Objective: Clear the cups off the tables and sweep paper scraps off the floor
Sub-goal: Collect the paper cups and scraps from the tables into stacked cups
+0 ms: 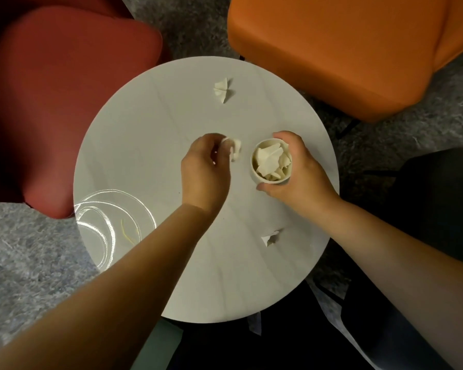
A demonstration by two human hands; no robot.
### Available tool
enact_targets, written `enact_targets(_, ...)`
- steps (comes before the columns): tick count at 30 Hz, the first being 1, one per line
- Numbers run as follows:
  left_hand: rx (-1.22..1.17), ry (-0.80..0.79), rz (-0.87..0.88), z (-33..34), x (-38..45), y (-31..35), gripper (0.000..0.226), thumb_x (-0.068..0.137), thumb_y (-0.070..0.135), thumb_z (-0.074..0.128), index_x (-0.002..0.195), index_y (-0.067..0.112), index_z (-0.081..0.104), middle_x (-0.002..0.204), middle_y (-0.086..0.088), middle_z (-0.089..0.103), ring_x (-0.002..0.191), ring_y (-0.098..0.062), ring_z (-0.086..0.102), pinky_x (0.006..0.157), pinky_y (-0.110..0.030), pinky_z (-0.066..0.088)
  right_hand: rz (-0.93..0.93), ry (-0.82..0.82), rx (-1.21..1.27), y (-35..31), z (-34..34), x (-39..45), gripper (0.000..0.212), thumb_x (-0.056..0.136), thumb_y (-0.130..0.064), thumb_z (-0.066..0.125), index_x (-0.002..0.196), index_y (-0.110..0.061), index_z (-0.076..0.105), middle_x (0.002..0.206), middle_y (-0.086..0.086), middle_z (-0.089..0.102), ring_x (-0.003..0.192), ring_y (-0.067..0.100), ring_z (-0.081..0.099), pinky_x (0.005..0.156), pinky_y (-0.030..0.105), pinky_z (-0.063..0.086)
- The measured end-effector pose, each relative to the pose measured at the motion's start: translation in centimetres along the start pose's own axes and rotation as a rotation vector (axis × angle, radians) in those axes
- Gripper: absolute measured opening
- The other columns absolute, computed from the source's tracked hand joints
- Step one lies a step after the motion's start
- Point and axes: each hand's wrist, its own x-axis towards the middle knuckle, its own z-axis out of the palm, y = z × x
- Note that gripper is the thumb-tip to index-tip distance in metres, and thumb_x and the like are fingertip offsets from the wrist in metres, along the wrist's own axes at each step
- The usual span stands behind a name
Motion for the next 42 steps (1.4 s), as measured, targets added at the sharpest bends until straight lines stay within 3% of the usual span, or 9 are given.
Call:
enact_targets(4, 0.128, -0.148, 0.156, 0.2, -0.5, 3.0, 0.007, 0.091, 0.032, 0.062, 0.086, 0.028, 0.065, 0.093, 0.007, 0.060, 0.072, -0.007, 0.054, 0.063, -0.007, 0.037, -0.015, -0.019, 0.048, -0.1, 0.1, 0.1, 0.090, 0.064, -0.027, 0.088, 0.133, -0.041, 0.032, 0.131, -0.012, 0.050, 0.115, 0.007, 0.052, 0.084, 0.014, 0.047)
enact_targets(7, 0.337, -0.224, 0.164, 0.7, -0.3, 3.7, 0.018, 0.088, 0.037, 0.066, 0.094, 0.020, 0.070, 0.100, 0.003, 0.054, 0.076, -0.015, 0.055, 0.062, -0.021, 0.040, -0.006, -0.018, 0.062, -0.2, 0.2, 0.1, 0.090, 0.066, -0.025, 0.088, 0.134, -0.040, 0.031, 0.131, -0.010, 0.051, 0.115, 0.009, 0.054, 0.088, 0.023, 0.052)
enact_targets(12, 0.431, -0.203, 0.178, 0.7, 0.3, 4.4, 0.025, 0.085, 0.044, 0.071, 0.100, 0.025, 0.069, 0.105, 0.004, 0.052, 0.080, -0.015, 0.056, 0.059, -0.016, 0.038, -0.003, -0.021, 0.058, -0.2, 0.1, 0.1, 0.091, 0.066, -0.027, 0.087, 0.136, -0.039, 0.030, 0.132, -0.010, 0.049, 0.114, 0.008, 0.052, 0.087, 0.018, 0.049)
enact_targets(19, 0.152, -0.273, -0.046, 1.7, 1.1, 3.8, 0.058, 0.075, 0.039, 0.082, 0.123, 0.028, 0.052, 0.122, 0.004, 0.046, 0.097, -0.014, 0.055, 0.067, -0.008, 0.041, 0.000, -0.015, 0.039, -0.1, 0.2, 0.0, 0.091, 0.065, -0.027, 0.087, 0.134, -0.042, 0.030, 0.130, -0.008, 0.049, 0.113, 0.011, 0.053, 0.087, 0.028, 0.054)
enact_targets(24, 0.177, -0.389, -0.117, 3.0, 2.2, 3.2, 0.046, 0.075, 0.032, 0.081, 0.115, 0.023, 0.058, 0.100, 0.012, 0.058, 0.078, -0.002, 0.056, 0.051, -0.003, 0.040, 0.015, -0.002, -0.017, 0.4, 0.5, 0.3, 0.090, 0.062, -0.032, 0.088, 0.130, -0.044, 0.031, 0.124, -0.012, 0.052, 0.106, 0.008, 0.055, 0.075, 0.013, 0.047)
enact_targets(28, 0.218, -0.423, -0.155, 3.6, 2.3, 2.7, 0.032, 0.075, 0.030, 0.080, 0.099, 0.026, 0.058, 0.083, 0.016, 0.056, 0.070, 0.001, 0.053, 0.052, -0.007, 0.035, -0.005, -0.004, -0.056, 0.5, 0.5, 0.4, 0.085, 0.060, -0.033, 0.088, 0.126, -0.044, 0.035, 0.119, -0.012, 0.052, 0.099, 0.008, 0.055, 0.070, 0.011, 0.042)
enact_targets(32, 0.187, -0.424, -0.163, 3.6, 2.2, 2.8, 0.030, 0.076, 0.028, 0.078, 0.100, 0.024, 0.060, 0.084, 0.014, 0.058, 0.072, -0.002, 0.055, 0.055, -0.009, 0.037, -0.001, -0.017, -0.043, 0.2, 0.5, 0.4, 0.079, 0.061, -0.030, 0.087, 0.123, -0.041, 0.039, 0.117, -0.010, 0.053, 0.096, 0.008, 0.058, 0.071, 0.019, 0.050)
enact_targets(36, 0.108, -0.465, -0.145, 2.7, 1.6, 2.7, 0.035, 0.079, 0.031, 0.078, 0.108, 0.022, 0.062, 0.093, 0.014, 0.062, 0.082, -0.003, 0.060, 0.060, -0.008, 0.042, -0.006, -0.017, -0.039, 0.2, 0.4, 0.5, 0.076, 0.060, -0.028, 0.086, 0.120, -0.040, 0.039, 0.114, -0.008, 0.054, 0.093, 0.008, 0.058, 0.067, 0.013, 0.045)
enact_targets(42, -0.018, -0.322, -0.115, 0.8, -0.5, 2.0, 0.046, 0.084, 0.040, 0.072, 0.124, 0.023, 0.059, 0.108, 0.016, 0.062, 0.089, -0.001, 0.064, 0.074, -0.008, 0.049, -0.003, -0.009, -0.022, 0.3, 0.3, 0.1, 0.080, 0.061, -0.027, 0.087, 0.125, -0.036, 0.039, 0.121, -0.007, 0.052, 0.103, 0.009, 0.056, 0.075, 0.015, 0.047)
